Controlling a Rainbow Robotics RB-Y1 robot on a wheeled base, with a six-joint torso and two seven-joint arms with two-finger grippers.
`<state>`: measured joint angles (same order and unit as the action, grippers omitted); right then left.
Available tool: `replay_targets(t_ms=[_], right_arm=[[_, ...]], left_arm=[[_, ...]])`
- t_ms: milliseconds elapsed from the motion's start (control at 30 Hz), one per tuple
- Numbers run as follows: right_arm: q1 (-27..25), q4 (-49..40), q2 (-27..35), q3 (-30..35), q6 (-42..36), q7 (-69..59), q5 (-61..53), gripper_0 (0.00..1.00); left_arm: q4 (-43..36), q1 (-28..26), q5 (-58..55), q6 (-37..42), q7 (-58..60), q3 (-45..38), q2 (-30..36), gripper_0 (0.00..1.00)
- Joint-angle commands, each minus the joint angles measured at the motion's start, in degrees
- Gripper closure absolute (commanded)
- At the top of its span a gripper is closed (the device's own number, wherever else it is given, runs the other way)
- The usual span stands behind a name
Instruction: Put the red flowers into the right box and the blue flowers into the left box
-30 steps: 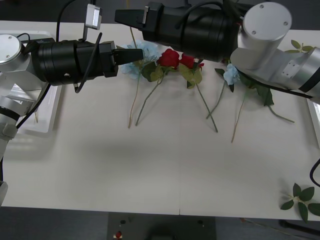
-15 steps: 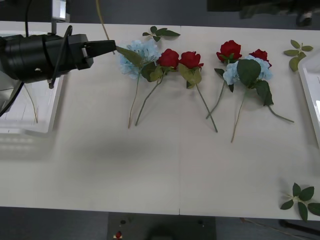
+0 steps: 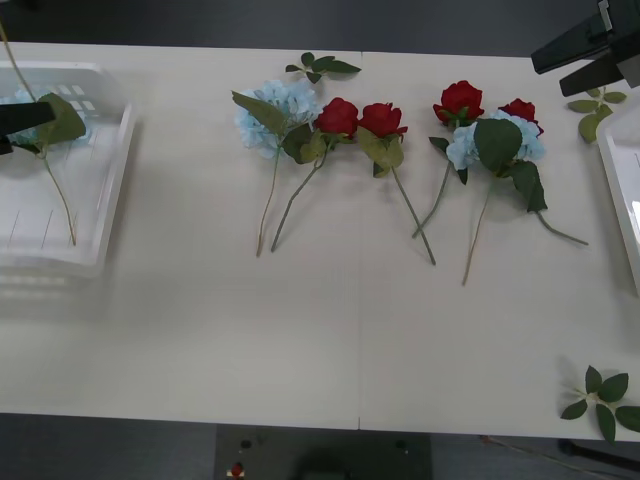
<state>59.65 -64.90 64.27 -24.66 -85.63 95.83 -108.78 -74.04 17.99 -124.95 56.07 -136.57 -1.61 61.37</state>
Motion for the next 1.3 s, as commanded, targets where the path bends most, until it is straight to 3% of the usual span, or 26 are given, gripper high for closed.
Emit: replay_targets(t_ms=[33,233,400,700,867,1300], right_arm=[[2.22,-0.23,0.68,0.23,0.82,-5.92,8.5,0.0],[2.13,2.06,-2.31,0.23,5.65,-10.31,23.09,0.0],[2.22,4.87,-5.91,0.23,8.55,-13.04,35.39,0.0],[2.05,12.17,-11.8,0.23,12.77,-15.06,50.33,0.0],[-0.59,14.45,-14.17,0.23,18.84,-15.06,57.1,0.0],[-8.15,14.54,-17.78,0.23,28.06,-16.64,67.03,0.0]], left_arm=[[7.24,-0.5,-0.03,-0.17,-0.46,-1.29,4.64,1.0],[15.15,0.21,5.51,-0.52,0.6,-1.29,6.48,1.0],[17.52,0.91,14.65,-1.75,8.77,-1.29,7.45,1.0],[13.92,3.11,33.19,-3.51,31.01,1.0,7.36,1.0],[10.14,3.99,43.83,-5.36,42.17,4.25,7.36,1.0],[5.22,4.07,60.97,-5.36,48.85,7.5,4.29,1.0]])
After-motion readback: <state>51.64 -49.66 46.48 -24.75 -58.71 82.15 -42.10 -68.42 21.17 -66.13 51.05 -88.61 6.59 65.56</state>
